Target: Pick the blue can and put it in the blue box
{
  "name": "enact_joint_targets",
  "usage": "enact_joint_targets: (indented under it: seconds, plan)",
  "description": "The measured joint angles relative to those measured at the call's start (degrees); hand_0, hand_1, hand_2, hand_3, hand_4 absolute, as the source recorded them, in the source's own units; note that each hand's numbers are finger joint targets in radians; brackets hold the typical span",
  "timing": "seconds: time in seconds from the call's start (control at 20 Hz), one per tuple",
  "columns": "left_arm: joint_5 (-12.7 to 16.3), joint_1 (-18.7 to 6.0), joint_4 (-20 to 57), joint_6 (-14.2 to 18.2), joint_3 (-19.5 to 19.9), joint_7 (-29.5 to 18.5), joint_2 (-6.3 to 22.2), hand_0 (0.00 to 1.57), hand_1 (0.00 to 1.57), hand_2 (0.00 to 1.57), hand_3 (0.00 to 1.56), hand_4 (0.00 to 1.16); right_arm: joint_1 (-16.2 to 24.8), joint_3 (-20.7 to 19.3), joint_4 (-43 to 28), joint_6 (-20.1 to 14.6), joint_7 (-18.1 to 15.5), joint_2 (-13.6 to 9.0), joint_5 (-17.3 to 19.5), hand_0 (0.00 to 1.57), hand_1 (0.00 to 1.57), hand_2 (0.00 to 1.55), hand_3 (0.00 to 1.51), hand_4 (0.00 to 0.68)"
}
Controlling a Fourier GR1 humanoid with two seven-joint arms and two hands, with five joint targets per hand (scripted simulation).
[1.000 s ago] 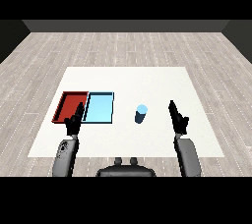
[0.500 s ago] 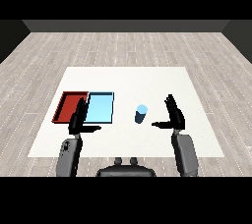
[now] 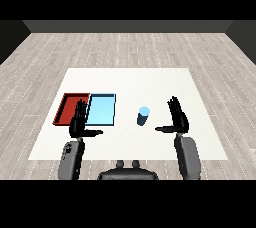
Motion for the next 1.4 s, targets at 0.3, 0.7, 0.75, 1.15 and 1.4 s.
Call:
enact_joint_targets:
  seconds: [0.3,0.7,0.75,1.15,1.4]
  plan:
    - [1.31,-0.21,0.62,-0.36,0.49,-0.79,0.06,0.00,0.00,0.00,0.00,0.00,-0.09,-0.56,1.28,0.27,-0.76,-0.12,-0.07,0.00,0.00,0.00,0.00,0.000]
    - [2.22,-0.94,3.06,-1.23,1.33,-2.00,0.59,0.00,0.00,0.00,0.00,0.00,-4.29,-1.89,8.23,0.63,-0.14,-0.14,-1.72,0.00,0.00,0.00,0.00,0.000]
    - [2.16,-0.82,3.65,-1.23,1.36,-2.78,0.46,0.00,0.00,0.00,0.00,0.00,-3.89,-1.94,7.71,0.92,0.48,-0.26,-2.23,0.00,0.00,0.00,0.00,0.000]
    - [2.20,-0.10,1.33,-0.10,0.67,-1.66,0.13,0.00,0.00,0.00,0.00,0.00,-6.86,-1.82,14.58,-0.41,-0.44,1.47,-2.53,0.00,0.00,0.00,0.00,0.000]
    - [3.54,-0.60,2.36,-1.08,1.95,-2.68,0.85,0.00,0.00,0.00,0.00,0.00,-7.77,-0.57,18.62,-2.16,-2.00,3.08,-1.67,0.00,0.00,0.00,0.00,0.000]
